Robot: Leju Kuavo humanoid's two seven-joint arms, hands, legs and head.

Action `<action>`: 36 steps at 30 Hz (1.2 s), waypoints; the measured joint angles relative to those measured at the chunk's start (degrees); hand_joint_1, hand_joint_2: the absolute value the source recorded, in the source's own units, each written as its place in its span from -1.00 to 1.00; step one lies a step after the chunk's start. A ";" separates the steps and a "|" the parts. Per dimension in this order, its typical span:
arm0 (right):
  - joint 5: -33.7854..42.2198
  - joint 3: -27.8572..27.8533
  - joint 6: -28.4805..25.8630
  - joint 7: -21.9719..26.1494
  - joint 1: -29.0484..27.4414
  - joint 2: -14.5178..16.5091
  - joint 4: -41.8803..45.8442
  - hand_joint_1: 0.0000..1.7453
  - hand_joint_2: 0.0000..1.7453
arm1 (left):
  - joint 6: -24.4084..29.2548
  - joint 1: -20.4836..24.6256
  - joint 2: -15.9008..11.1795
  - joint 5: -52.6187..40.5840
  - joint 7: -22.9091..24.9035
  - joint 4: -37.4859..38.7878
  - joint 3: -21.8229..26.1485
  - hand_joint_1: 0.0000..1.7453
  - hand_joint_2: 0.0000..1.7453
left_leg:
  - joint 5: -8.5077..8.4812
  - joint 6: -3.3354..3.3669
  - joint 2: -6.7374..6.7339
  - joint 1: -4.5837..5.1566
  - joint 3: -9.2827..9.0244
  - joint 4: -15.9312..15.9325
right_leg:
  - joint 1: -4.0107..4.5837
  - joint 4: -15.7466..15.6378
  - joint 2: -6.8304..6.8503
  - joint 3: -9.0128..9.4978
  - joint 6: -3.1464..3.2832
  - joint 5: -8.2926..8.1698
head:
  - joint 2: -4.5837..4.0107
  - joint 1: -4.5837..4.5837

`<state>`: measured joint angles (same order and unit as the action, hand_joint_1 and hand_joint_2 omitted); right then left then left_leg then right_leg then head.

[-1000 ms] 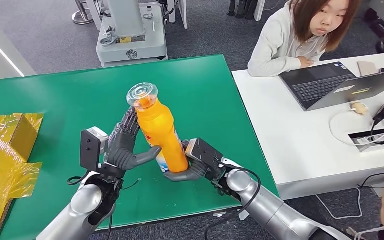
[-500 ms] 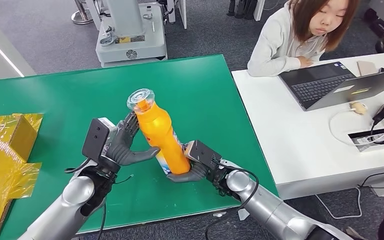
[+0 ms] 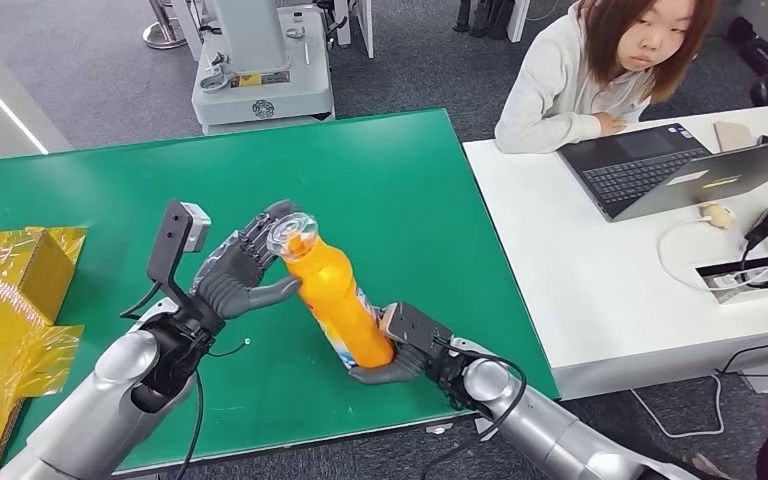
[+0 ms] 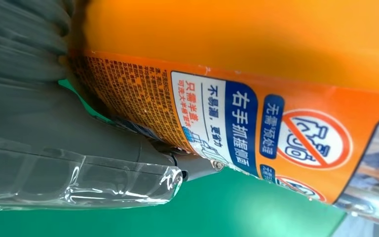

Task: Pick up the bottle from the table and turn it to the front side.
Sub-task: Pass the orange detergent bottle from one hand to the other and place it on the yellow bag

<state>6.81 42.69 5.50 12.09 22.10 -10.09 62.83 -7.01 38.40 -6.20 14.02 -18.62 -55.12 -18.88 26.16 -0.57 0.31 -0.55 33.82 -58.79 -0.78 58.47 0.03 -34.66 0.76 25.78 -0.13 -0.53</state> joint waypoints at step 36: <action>1.90 -0.92 -0.61 -2.54 2.08 3.08 8.98 1.00 1.00 | 9.17 -6.16 -0.09 -5.70 -0.79 -15.65 -2.85 -1.00 1.00 | -0.01 -0.01 -0.05 0.00 0.00 0.00 | 0.00 0.03 -0.02 0.01 0.02 -0.02 | 0.00 -0.01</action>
<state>8.72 41.76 4.89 9.55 24.18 -7.02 71.81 2.16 32.24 -6.30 8.32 -19.41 -70.77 -21.73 26.14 -0.57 0.26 -0.55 33.81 -58.79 -0.78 58.50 0.02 -34.66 0.77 25.76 -0.13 -0.54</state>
